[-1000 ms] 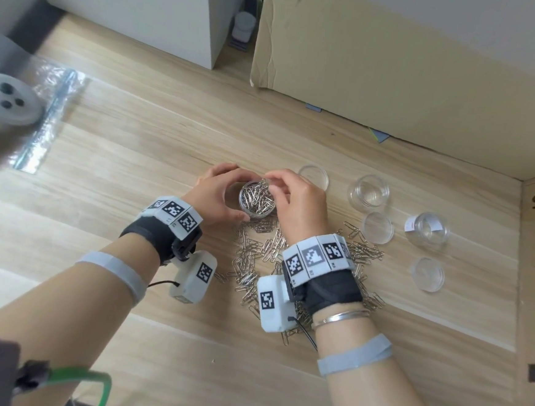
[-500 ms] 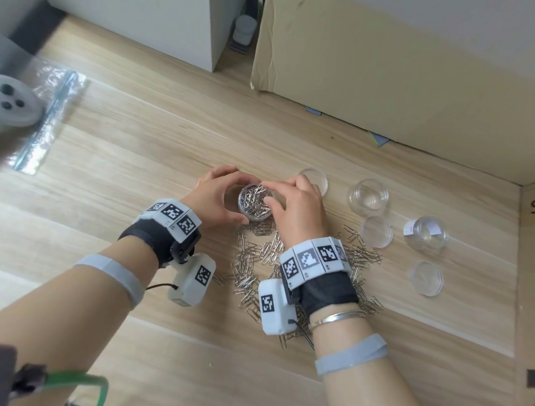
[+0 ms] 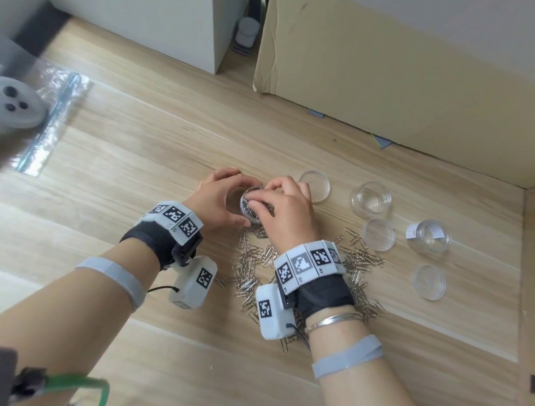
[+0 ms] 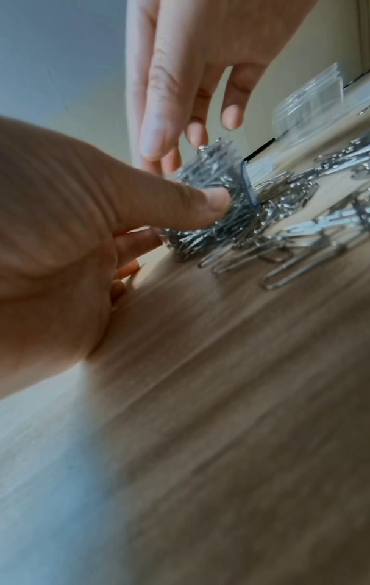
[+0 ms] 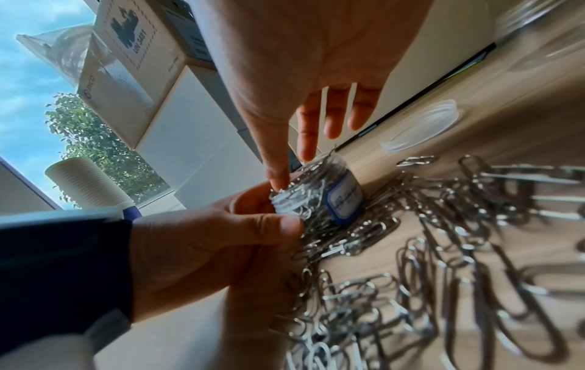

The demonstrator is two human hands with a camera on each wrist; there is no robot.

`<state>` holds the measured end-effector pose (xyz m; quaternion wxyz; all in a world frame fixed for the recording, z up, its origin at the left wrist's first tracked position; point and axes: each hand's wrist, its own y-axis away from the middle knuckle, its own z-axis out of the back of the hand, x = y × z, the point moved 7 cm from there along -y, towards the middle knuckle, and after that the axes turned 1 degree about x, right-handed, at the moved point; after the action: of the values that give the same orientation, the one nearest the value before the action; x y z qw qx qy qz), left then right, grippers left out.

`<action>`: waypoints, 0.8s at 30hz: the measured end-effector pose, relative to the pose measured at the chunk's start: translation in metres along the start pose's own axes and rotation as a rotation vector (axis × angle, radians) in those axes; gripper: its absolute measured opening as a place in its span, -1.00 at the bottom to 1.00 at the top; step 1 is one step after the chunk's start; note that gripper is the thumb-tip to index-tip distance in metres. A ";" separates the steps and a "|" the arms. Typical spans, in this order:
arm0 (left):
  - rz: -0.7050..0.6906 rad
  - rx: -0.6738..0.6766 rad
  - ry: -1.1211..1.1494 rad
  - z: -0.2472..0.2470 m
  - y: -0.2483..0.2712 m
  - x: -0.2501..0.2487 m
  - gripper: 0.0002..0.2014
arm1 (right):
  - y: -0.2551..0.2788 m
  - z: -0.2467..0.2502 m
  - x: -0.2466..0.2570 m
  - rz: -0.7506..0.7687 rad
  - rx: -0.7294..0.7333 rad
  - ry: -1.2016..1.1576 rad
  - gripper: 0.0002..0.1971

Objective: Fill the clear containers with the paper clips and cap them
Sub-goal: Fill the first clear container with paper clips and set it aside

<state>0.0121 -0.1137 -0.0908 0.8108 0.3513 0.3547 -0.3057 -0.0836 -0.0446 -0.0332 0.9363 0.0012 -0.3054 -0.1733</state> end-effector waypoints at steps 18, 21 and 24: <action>0.024 0.003 -0.007 0.001 0.001 -0.003 -0.31 | 0.000 0.010 -0.026 -0.164 0.015 0.003 -0.77; 0.021 0.002 -0.011 0.001 0.001 -0.002 -0.31 | 0.002 0.012 -0.035 -0.200 0.007 -0.023 -0.86; 0.023 0.001 -0.019 0.001 0.001 -0.003 -0.31 | 0.000 0.011 -0.030 -0.163 0.029 0.000 -0.91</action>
<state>0.0116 -0.1132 -0.0871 0.8174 0.3527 0.3430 -0.2996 -0.1120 -0.0334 -0.0416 0.9190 0.0395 -0.3067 -0.2444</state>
